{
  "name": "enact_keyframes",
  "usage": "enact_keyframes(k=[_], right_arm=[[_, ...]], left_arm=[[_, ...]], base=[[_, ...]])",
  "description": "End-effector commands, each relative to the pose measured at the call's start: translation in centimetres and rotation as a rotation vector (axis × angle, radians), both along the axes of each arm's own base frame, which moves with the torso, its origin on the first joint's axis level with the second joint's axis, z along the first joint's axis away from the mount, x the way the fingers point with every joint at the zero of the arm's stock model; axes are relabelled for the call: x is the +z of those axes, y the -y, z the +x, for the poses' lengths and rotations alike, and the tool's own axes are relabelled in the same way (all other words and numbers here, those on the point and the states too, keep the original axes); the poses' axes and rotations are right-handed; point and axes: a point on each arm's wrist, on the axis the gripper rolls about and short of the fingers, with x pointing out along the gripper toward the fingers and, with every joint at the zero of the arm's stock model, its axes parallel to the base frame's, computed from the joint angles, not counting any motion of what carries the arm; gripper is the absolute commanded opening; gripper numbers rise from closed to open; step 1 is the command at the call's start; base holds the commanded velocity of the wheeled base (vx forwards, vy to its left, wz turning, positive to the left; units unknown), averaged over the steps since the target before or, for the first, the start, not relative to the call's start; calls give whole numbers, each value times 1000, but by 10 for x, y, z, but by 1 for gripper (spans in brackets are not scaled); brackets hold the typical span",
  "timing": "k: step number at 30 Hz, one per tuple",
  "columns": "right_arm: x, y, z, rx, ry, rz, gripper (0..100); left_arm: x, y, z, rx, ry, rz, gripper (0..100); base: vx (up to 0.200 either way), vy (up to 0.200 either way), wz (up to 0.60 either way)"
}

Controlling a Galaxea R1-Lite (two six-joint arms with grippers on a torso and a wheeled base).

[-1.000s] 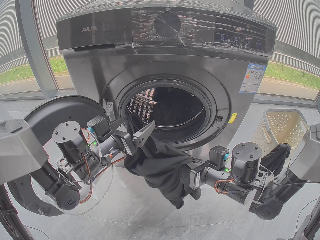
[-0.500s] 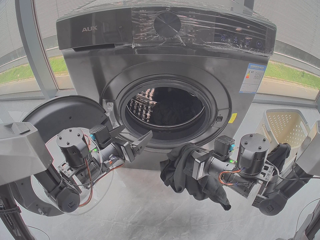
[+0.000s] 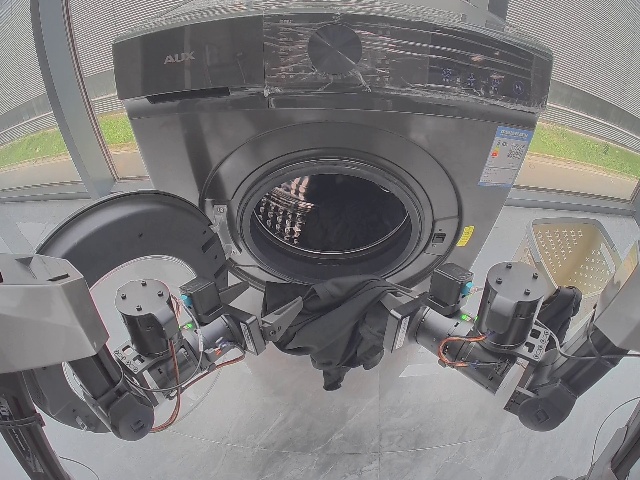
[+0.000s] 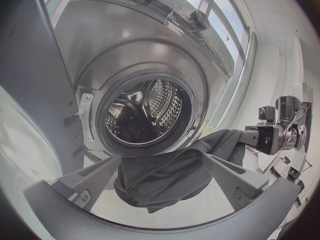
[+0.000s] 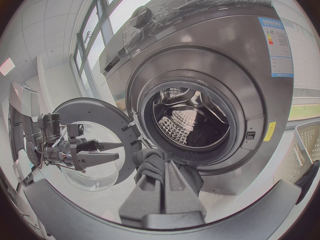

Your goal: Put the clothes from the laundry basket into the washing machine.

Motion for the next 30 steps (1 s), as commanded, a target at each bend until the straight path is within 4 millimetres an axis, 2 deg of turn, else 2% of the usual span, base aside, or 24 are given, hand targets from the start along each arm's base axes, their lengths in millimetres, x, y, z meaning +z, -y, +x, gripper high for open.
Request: enact_keyframes(k=[1,30], right_arm=[[2,-2,-2,13,8,8,0],[14,-1,-4,15,42,38,0]], left_arm=[[-7,0,0,1,-25,13,100],[-44,4,10,3,-120,68,100]], base=[[0,0,0],[0,0,0]])
